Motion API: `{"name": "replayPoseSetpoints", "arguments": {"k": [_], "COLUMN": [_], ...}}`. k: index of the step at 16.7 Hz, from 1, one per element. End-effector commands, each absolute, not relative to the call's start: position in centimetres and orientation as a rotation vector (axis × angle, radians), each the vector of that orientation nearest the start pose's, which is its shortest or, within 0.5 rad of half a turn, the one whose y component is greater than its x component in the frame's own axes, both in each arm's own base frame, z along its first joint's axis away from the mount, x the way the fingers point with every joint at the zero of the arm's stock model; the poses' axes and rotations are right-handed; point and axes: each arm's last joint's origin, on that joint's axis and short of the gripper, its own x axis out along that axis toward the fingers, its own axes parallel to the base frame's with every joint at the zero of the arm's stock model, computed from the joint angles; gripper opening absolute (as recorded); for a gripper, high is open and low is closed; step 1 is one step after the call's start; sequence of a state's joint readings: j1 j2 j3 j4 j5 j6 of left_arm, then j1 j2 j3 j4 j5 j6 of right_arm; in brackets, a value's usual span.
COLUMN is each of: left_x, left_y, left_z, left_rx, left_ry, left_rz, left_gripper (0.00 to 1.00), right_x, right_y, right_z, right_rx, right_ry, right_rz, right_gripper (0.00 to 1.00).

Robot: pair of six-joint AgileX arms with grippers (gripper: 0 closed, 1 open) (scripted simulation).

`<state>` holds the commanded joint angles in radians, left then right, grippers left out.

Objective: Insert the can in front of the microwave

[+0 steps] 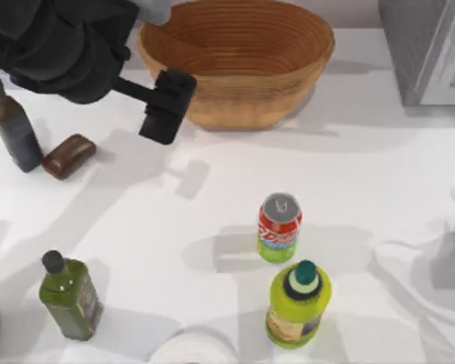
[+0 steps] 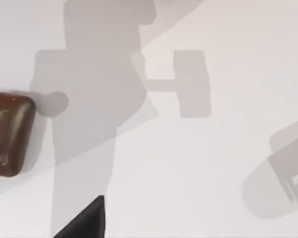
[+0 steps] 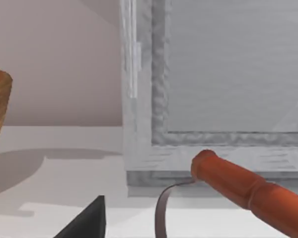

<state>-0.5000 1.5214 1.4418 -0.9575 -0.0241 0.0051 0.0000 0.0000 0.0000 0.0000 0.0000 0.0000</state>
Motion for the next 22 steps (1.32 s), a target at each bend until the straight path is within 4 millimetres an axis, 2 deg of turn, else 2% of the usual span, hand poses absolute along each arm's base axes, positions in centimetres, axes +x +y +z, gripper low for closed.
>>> {"name": "replayPoseSetpoints", "arguments": {"k": [2, 5, 8, 10, 13, 19, 22], "left_x": [29.7, 31.5, 31.8, 31.6, 31.4, 31.5, 31.5], "left_y": [-18.7, -24.6, -29.5, -31.7, -33.3, -33.2, -33.3], "left_z": [30.9, 28.2, 25.1, 23.4, 22.0, 21.9, 20.1], "left_rx": [0.34, 0.446, 0.541, 0.59, 0.628, 0.626, 0.629], "left_ry": [1.123, 1.273, 1.389, 1.442, 1.478, 1.48, 1.479], "left_rz": [-0.488, -0.56, -0.604, -0.62, -0.63, -0.628, -0.63], "left_gripper": [1.0, 1.0, 1.0, 1.0, 1.0, 1.0, 1.0], "right_x": [10.6, 10.6, 10.6, 10.6, 10.6, 10.6, 10.6], "right_y": [-0.1, -0.1, -0.1, -0.1, -0.1, -0.1, -0.1], "right_z": [16.0, 16.0, 16.0, 16.0, 16.0, 16.0, 16.0], "right_rx": [0.0, 0.0, 0.0, 0.0, 0.0, 0.0, 0.0], "right_ry": [0.0, 0.0, 0.0, 0.0, 0.0, 0.0, 0.0], "right_rz": [0.0, 0.0, 0.0, 0.0, 0.0, 0.0, 0.0], "right_gripper": [1.0, 1.0, 1.0, 1.0, 1.0, 1.0, 1.0]}}
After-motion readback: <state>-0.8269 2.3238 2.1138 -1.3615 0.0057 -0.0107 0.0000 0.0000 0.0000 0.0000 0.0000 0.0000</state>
